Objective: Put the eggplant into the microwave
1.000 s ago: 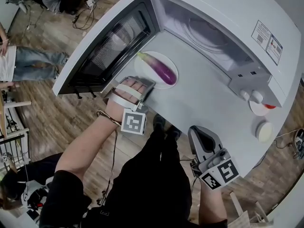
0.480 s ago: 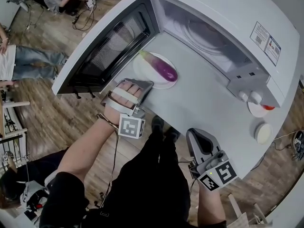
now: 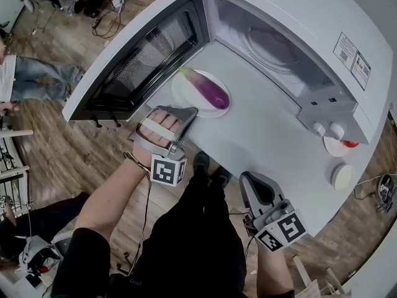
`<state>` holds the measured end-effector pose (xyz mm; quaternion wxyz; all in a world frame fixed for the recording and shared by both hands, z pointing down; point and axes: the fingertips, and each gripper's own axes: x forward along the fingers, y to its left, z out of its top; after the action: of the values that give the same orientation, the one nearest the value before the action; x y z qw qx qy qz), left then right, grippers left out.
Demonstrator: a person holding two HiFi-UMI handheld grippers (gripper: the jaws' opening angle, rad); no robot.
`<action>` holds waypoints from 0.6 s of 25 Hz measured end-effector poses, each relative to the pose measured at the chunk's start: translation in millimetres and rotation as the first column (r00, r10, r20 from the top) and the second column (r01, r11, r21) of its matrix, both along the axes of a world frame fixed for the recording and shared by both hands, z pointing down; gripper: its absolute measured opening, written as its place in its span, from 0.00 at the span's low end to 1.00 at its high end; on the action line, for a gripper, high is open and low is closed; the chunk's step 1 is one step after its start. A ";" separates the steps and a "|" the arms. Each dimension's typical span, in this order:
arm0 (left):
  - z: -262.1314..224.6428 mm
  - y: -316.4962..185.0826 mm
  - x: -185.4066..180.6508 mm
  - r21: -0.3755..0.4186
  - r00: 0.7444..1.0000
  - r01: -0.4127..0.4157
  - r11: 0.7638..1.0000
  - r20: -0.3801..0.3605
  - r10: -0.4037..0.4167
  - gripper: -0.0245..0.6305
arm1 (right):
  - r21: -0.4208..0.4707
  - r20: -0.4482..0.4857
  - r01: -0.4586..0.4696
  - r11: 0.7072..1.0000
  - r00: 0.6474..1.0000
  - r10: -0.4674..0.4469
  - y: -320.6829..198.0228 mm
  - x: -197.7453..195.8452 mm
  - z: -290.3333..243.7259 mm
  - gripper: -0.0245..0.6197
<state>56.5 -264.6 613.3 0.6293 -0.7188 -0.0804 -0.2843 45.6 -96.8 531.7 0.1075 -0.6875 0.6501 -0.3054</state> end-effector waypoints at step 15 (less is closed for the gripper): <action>-52.5 18.7 3.9 0.056 0.997 -0.054 0.997 -0.043 0.056 0.06 | 0.049 -0.036 -0.011 0.999 0.999 0.013 -1.6 1.4 -32.7 0.07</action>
<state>60.4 -245.9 560.8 0.6579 -0.7051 -0.0781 -0.2528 47.0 -98.4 498.9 0.1145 -0.6939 0.6550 -0.2763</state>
